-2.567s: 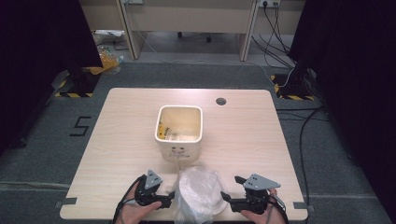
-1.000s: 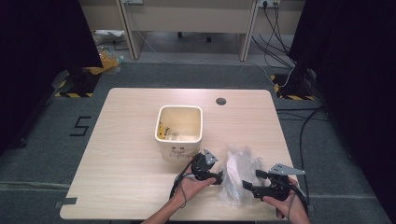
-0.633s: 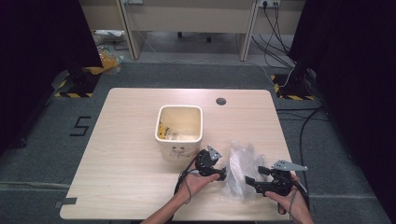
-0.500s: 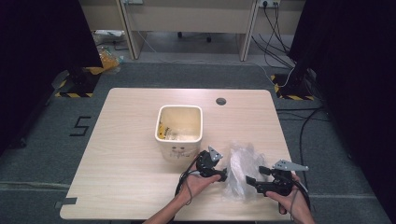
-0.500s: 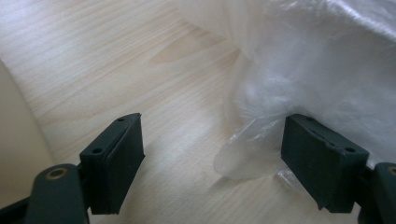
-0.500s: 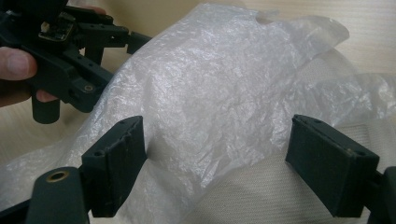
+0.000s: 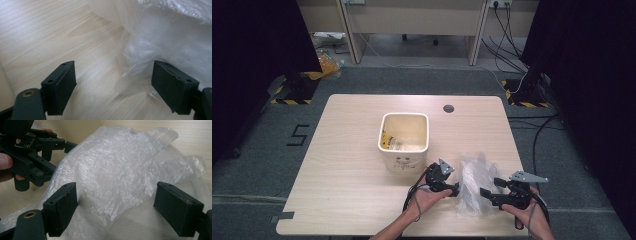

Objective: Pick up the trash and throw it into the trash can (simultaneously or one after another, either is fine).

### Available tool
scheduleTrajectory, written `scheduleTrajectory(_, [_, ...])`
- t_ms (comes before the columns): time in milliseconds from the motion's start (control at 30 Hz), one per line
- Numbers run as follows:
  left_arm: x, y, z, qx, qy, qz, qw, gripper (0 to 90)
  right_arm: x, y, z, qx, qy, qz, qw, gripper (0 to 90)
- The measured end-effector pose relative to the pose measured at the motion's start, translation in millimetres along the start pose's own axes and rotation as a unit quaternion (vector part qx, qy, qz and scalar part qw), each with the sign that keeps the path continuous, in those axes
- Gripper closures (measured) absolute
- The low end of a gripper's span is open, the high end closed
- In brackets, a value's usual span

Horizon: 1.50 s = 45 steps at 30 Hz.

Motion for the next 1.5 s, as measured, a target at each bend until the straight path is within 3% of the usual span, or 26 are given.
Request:
scheduleTrajectory(100, [4.1, -1.3, 10.8, 0.011, 0.003, -0.01, 0.9999, 17.8, -3.2, -2.6, 4.2, -0.003, 0.007, -0.003, 1.0, 20.3])
scheduleTrajectory(200, [12.2, -6.6, 27.3, 0.018, 0.011, -0.006, 0.9998, 17.0, -5.8, -5.6, 8.9, -0.001, 0.012, 0.005, 0.9999, 20.4])
scheduleTrajectory(267, [18.4, -11.6, 39.8, 0.017, 0.013, -0.012, 0.9997, 16.9, -7.7, -7.4, 11.9, 0.001, 0.015, 0.008, 0.9999, 20.3])
scheduleTrajectory(433, [40.5, -34.2, 63.9, 0.006, 0.01, -0.003, 0.9999, 16.7, -12.5, -14.7, 15.4, 0.011, 0.02, 0.023, 0.9995, 20.3])
scheduleTrajectory(567, [59.8, -47.8, 77.8, -0.002, 0.003, -0.004, 1.0, 16.7, -17.4, -26.6, 13.2, 0.002, 0.017, 0.038, 0.9991, 20.2])
scheduleTrajectory(867, [88.7, -79.2, 105.8, -0.042, 0.004, -0.001, 0.9991, 16.4, -20.1, -50.1, 2.3, 0.007, -0.005, 0.07, 0.9975, 20.3])
scheduleTrajectory(1133, [111.6, -111.9, 129.3, -0.082, 0.01, 0.025, 0.9962, 16.3, -11.5, -47.6, -13.9, 0.055, -0.039, 0.096, 0.9931, 20.7])
scheduleTrajectory(1233, [118.1, -121.6, 134.9, -0.087, 0.006, 0.035, 0.9956, 16.3, -11.4, -46.3, -13.3, 0.061, -0.036, 0.097, 0.9927, 29.7])
scheduleTrajectory(1300, [121.9, -126.2, 137.5, -0.091, 0.007, 0.038, 0.9951, 16.0, -12.1, -45.9, -10.4, 0.055, -0.032, 0.09, 0.9939, 35.7])
scheduleTrajectory(1500, [135.6, -136.9, 138.3, -0.096, -0.003, 0.052, 0.994, 16.0, -12.3, -45.5, -5.6, 0.041, -0.022, 0.102, 0.9937, 50.0])
Point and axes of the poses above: each handheld gripper's, and its own axes: z roughly backward along the jaws, x roughly out of its underside, y roughly to its right, the point moved 7 cm from there along -z, roughly forward along the jaws
